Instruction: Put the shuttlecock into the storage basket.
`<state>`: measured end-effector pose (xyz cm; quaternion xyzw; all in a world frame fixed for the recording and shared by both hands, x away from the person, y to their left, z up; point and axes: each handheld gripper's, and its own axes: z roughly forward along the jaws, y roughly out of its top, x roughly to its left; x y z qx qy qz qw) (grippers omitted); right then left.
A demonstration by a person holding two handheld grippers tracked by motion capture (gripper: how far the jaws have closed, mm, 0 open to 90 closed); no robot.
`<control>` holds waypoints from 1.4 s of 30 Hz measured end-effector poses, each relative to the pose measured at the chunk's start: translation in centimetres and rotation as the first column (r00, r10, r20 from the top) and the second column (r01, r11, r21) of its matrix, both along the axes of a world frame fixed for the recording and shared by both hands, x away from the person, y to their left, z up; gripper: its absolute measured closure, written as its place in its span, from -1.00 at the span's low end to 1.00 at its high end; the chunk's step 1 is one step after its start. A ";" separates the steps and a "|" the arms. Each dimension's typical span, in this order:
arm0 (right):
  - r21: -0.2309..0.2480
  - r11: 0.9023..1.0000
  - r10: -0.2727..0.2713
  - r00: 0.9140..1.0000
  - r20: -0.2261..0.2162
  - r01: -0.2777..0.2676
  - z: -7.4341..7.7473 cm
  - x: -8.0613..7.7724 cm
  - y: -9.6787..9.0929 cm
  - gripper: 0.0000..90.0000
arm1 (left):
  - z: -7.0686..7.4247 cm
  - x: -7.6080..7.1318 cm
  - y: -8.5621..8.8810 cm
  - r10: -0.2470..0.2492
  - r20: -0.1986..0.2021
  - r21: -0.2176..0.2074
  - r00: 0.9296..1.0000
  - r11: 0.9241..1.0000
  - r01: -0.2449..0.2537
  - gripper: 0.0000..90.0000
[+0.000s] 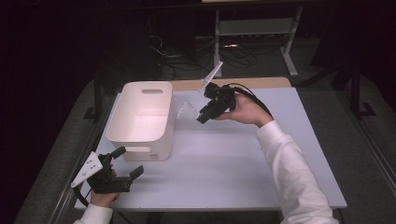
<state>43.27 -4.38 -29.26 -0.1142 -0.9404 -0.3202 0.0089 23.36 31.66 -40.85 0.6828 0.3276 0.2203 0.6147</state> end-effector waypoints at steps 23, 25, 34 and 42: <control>0.034 0.999 0.042 0.999 0.023 -0.043 1.2 -0.1 2.7 0.42 | -0.1 0.1 0.1 0.000 0.002 0.005 1.000 1.000 0.000 -1.00; 0.030 0.998 0.049 0.998 0.028 -0.050 1.3 -0.2 2.9 0.42 | -0.1 0.1 0.1 0.002 0.000 0.003 1.000 1.000 -0.002 -1.00; 0.036 0.997 0.068 0.997 0.037 -0.069 2.0 -0.4 4.1 0.42 | -0.1 0.1 0.1 0.005 -0.001 -0.004 1.000 1.000 -0.005 -1.00; 0.042 0.995 0.088 0.995 0.041 -0.089 2.2 -0.5 5.1 0.42 | -0.1 0.1 0.1 0.004 -0.002 -0.005 1.000 1.000 -0.004 -1.00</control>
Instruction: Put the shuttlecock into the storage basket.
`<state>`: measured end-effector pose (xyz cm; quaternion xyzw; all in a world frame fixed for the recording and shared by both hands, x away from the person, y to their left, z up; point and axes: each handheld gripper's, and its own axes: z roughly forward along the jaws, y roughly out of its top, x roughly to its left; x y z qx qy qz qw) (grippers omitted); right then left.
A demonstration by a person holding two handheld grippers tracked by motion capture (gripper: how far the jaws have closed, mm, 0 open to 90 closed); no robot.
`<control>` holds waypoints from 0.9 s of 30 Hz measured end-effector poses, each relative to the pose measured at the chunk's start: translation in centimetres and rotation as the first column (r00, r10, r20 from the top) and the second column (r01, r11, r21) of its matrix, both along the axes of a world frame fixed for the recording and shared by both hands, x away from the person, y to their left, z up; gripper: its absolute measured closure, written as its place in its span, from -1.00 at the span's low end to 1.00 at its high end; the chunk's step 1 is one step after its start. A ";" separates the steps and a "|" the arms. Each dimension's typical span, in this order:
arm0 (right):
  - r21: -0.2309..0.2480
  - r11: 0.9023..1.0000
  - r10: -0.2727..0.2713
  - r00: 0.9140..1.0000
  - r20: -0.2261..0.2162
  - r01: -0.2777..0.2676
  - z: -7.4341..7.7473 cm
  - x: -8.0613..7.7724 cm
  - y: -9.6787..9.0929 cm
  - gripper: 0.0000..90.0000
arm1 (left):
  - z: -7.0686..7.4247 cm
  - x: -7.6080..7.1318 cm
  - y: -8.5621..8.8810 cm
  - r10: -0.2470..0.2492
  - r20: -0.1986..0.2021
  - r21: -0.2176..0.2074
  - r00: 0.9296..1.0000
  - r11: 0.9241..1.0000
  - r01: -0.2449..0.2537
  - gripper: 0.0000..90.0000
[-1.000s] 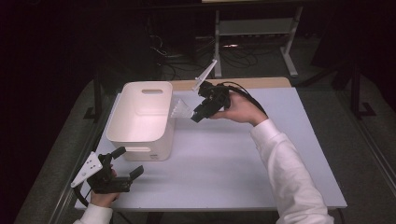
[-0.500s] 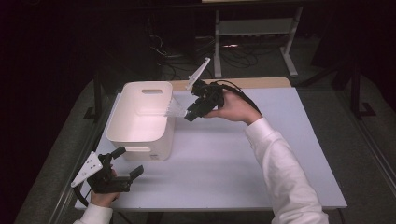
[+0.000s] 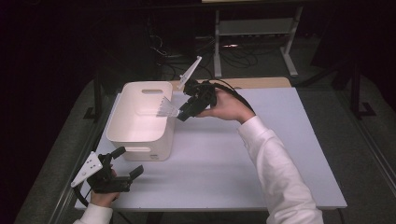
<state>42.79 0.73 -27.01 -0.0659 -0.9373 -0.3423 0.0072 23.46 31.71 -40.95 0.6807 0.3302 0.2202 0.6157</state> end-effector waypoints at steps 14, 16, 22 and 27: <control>0.010 0.999 0.030 1.000 -0.003 -0.030 0.3 -0.1 2.0 0.42 | 0.0 -0.1 0.0 0.000 -0.002 -0.003 1.000 1.000 0.000 -1.00; 0.012 0.999 0.034 0.999 -0.010 -0.034 0.2 -0.2 2.3 0.42 | 0.0 -0.1 0.0 0.000 -0.002 -0.004 1.000 1.000 0.000 -1.00; 0.011 0.999 0.051 0.999 -0.007 -0.051 0.0 -0.2 3.1 0.42 | 0.0 -0.1 0.0 -0.001 -0.001 -0.002 1.000 1.000 0.001 -1.00; 0.009 0.998 0.055 0.998 -0.016 -0.055 -0.1 -0.3 3.7 0.42 | 0.0 -0.1 0.0 -0.002 -0.002 -0.004 1.000 1.000 0.002 -1.00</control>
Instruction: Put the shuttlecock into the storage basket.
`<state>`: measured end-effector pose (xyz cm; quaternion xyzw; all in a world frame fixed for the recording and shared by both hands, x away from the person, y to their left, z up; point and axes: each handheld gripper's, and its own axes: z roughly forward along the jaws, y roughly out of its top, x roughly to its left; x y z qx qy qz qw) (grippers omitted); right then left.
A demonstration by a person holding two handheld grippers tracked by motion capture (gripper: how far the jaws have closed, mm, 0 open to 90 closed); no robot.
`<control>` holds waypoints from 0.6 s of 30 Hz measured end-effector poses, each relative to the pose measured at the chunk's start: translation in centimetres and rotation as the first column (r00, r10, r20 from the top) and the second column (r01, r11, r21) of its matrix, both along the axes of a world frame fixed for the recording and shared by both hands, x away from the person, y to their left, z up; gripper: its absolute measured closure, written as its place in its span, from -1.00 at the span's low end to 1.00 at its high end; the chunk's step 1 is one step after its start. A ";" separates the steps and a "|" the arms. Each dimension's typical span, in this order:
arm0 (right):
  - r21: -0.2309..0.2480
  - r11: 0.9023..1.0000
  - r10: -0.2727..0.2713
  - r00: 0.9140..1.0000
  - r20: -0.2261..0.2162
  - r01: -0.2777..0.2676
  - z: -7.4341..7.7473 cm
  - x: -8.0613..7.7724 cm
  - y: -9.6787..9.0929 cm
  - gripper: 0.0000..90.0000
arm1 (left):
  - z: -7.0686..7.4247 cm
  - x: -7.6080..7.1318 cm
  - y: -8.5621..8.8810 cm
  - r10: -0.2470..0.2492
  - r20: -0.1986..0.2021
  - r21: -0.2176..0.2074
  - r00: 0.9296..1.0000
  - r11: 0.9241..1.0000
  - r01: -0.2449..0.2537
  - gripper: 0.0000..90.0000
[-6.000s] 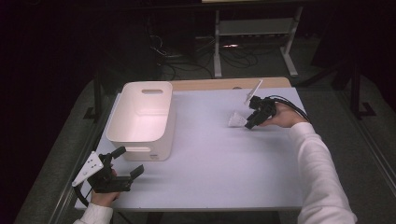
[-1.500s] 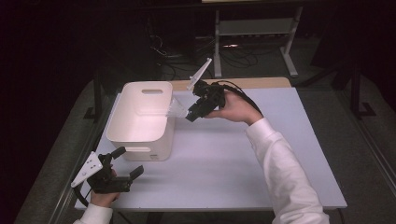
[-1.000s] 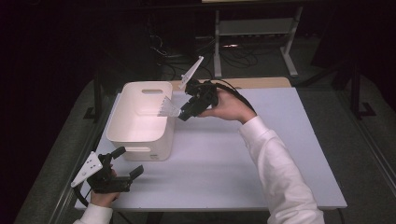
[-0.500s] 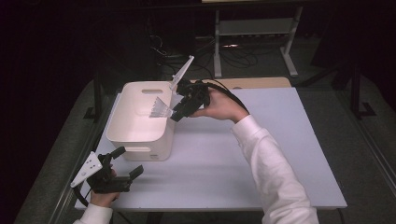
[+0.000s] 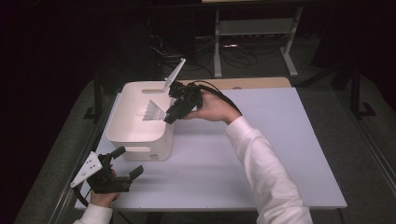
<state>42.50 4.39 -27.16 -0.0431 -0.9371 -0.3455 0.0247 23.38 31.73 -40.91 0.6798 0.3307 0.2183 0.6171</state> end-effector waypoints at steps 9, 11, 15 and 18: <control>0.005 1.000 0.007 1.000 -0.008 -0.007 -0.2 0.0 0.9 0.42 | 0.0 0.0 0.0 0.000 -0.001 -0.003 1.000 1.000 0.000 -1.00; 0.011 1.000 0.010 1.000 -0.006 -0.010 -0.2 0.0 1.2 0.42 | 0.0 0.0 0.0 0.000 -0.001 -0.003 1.000 1.000 0.000 -1.00; 0.008 1.000 0.019 1.000 -0.002 -0.019 -0.3 0.0 1.7 0.42 | 0.0 -0.1 0.0 0.001 -0.005 0.001 1.000 1.000 -0.001 -1.00; 0.011 1.000 0.020 1.000 -0.008 -0.020 -0.5 0.1 2.0 0.42 | 0.0 -0.1 0.0 0.000 0.000 -0.008 1.000 1.000 0.000 -1.00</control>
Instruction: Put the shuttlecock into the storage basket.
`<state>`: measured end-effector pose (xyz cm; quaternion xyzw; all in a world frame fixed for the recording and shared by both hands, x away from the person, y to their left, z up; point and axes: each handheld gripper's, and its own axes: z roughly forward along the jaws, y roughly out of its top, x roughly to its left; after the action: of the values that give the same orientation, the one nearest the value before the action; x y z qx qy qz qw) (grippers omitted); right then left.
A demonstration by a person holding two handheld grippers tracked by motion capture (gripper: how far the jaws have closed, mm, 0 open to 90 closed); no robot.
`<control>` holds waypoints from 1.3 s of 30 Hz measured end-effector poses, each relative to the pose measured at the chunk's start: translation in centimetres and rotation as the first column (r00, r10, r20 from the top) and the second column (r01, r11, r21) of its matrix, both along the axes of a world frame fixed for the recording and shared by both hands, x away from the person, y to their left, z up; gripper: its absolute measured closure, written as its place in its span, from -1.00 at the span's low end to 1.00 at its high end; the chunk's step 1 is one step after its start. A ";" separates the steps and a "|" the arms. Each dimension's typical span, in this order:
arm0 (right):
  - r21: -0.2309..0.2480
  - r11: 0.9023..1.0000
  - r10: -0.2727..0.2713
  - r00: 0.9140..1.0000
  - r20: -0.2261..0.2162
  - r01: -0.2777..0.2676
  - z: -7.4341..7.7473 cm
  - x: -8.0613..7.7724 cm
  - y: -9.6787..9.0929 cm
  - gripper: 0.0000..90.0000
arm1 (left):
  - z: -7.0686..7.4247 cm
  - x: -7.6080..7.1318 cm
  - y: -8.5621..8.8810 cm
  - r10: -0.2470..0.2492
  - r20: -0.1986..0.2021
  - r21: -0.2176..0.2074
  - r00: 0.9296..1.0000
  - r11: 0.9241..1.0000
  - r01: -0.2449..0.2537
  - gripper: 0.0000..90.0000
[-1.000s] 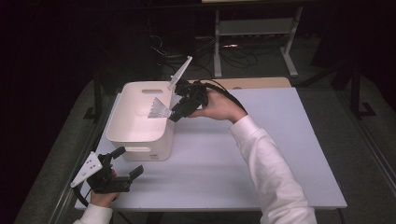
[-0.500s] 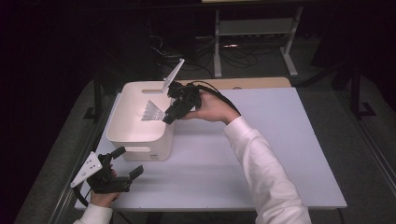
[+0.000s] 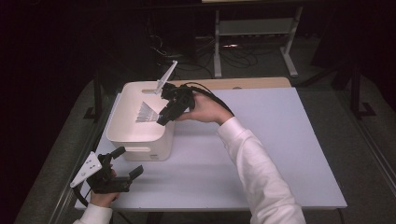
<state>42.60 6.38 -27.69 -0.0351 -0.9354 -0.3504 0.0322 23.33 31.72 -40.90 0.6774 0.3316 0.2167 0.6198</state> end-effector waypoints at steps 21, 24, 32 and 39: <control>-0.011 1.000 -0.015 0.999 -0.038 0.015 -1.7 1.6 1.2 0.42 | 0.1 -0.1 0.1 0.001 0.000 -0.001 1.000 1.000 -0.001 -1.00; -0.003 1.000 -0.020 0.999 -0.040 0.020 -1.9 1.7 1.4 0.42 | 0.0 -0.1 0.1 0.000 0.001 0.002 1.000 1.000 0.000 -1.00; 0.016 0.999 -0.044 0.994 -0.098 0.046 -1.9 1.8 1.9 -0.03 | 0.0 -0.1 0.1 0.001 -0.002 0.004 1.000 1.000 -0.001 -1.00; 0.026 0.996 -0.081 0.996 -0.032 0.081 -1.2 1.6 1.3 -0.63 | 0.0 -0.1 0.0 0.001 -0.003 0.008 1.000 1.000 -0.001 -1.00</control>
<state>44.17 7.65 -28.92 -0.0780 -0.9278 -0.3635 0.0330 23.23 31.77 -40.85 0.6799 0.3322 0.2172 0.6166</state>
